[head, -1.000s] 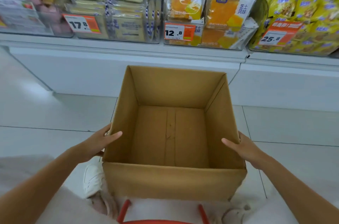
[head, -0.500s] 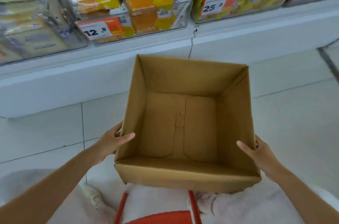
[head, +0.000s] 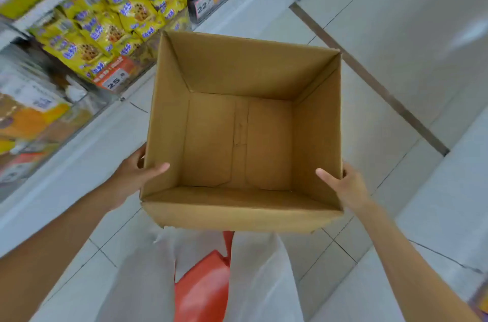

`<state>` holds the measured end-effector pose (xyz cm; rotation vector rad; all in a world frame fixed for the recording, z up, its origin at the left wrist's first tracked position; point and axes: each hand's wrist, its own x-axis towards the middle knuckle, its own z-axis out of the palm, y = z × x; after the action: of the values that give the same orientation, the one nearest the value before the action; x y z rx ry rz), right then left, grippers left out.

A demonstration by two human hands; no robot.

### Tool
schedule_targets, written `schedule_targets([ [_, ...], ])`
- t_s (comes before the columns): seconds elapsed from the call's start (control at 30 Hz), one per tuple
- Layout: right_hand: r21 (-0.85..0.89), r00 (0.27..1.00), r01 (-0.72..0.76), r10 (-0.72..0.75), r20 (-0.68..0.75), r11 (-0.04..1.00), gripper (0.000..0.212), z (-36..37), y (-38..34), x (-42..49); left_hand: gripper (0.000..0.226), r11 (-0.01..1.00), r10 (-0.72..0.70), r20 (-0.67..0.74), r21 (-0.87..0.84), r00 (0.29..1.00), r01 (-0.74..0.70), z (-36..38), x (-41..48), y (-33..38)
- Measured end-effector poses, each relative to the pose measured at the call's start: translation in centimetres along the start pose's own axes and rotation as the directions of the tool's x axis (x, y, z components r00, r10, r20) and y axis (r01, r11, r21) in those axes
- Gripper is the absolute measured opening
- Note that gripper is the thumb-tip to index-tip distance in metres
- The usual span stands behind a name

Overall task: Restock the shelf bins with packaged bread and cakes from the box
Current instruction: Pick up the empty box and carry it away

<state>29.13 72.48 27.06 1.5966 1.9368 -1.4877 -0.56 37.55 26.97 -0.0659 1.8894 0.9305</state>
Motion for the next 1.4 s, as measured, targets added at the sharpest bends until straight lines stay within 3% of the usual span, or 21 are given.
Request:
schedule_targets([
  [0.23,0.124,0.974,-0.104,0.126,-0.19,0.987,0.028,-5.3,-2.0,-4.6,0.071,0.989,0.092,0.159,0.103,0.983,-0.109,1.2,1.1,11.5],
  [0.4,0.307,0.935,-0.167,0.25,-0.253,0.937,0.056,-7.3,-0.7,-5.2,0.081,0.947,0.142,0.247,0.249,0.959,-0.204,4.3,3.8,18.2],
  [0.57,0.425,0.902,-0.187,0.326,-0.281,0.885,0.041,-12.3,0.7,-3.1,0.11,0.907,0.116,0.348,0.346,0.93,-0.242,10.5,7.7,26.0],
  [0.77,0.49,0.882,-0.237,0.397,-0.254,0.839,0.054,-23.7,1.1,4.5,0.129,0.871,0.044,0.386,0.438,0.921,-0.225,21.7,13.0,37.4],
  [1.0,0.494,0.856,-0.254,0.43,-0.285,0.832,0.057,-39.1,-2.1,13.1,0.094,0.866,0.073,0.442,0.416,0.894,-0.277,34.1,18.6,50.7],
  [1.23,0.493,0.846,-0.228,0.422,-0.327,0.84,0.043,-52.0,-7.3,26.0,0.09,0.859,0.102,0.453,0.409,0.886,-0.308,44.0,27.9,66.5],
  [1.4,0.514,0.821,-0.261,0.468,-0.326,0.817,0.055,-62.0,-11.4,34.2,0.125,0.838,0.064,0.468,0.455,0.881,-0.303,49.7,33.0,79.0],
])
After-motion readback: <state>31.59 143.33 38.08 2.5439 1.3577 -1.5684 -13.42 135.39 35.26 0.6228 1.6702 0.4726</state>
